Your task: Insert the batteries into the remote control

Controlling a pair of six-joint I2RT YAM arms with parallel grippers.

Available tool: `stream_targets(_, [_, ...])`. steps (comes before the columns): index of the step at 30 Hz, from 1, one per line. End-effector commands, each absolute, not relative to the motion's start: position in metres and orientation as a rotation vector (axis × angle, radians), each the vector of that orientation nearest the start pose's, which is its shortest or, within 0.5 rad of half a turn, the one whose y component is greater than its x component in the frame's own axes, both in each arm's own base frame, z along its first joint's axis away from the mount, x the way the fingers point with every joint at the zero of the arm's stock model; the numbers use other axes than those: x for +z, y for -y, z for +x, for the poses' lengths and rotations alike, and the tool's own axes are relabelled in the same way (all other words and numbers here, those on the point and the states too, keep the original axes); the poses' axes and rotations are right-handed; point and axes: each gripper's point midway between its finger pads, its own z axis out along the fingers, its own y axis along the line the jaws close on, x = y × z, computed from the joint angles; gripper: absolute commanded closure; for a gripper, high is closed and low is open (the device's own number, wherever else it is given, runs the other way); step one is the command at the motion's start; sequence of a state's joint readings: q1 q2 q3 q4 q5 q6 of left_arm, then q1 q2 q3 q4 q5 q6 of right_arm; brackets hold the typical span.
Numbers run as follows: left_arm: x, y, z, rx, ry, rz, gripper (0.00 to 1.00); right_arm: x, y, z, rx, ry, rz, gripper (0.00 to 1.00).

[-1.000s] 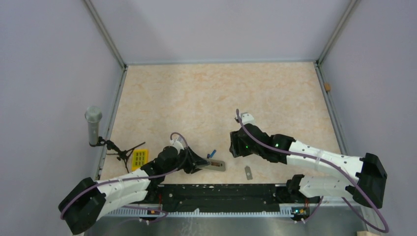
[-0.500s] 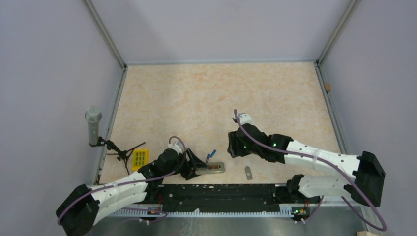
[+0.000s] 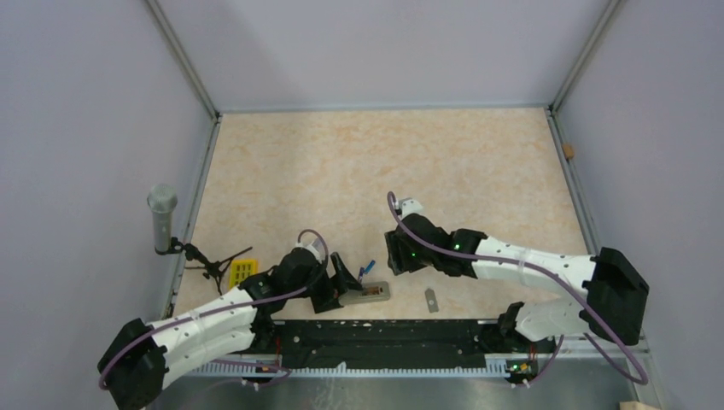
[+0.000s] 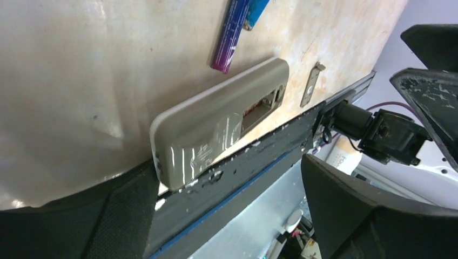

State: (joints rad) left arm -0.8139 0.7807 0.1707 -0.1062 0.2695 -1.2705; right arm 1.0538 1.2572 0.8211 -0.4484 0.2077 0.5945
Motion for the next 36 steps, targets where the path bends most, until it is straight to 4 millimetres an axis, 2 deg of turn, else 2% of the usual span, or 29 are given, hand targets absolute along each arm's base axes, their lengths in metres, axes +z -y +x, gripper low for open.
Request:
stream_targets(1, [0.032, 0.2, 0.089, -0.963, -2.749, -0.374, 0.01, 0.115, -0.296, 0.179, 0.554, -2.382, -0.479, 0.45])
stream_targets(10, [0.059, 0.183, 0.105, -0.816, -2.671, -0.347, 0.01, 0.101, -0.313, 0.183, 0.584, -2.399, -0.455, 0.46])
stream_targets(19, [0.093, 0.195, 0.125, -0.905, -2.505, -0.211, 0.01, 0.087, -0.324, 0.191, 0.574, -2.41, -0.417, 0.51])
stream_targets(27, [0.114, 0.203, 0.133, -0.942, -2.429, -0.107, 0.01, 0.085, -0.333, 0.2, 0.488, -2.362, -0.662, 0.52])
stream_targets(31, [0.117, 0.203, 0.136, -0.94, -2.402, -0.088, 0.01, 0.082, -0.341, 0.206, 0.452, -2.352, -0.728, 0.54])
stream_targets(36, [0.116, 0.201, 0.133, -0.938, -2.403, -0.062, 0.01, 0.08, -0.349, 0.205, 0.443, -2.315, -0.916, 0.55])
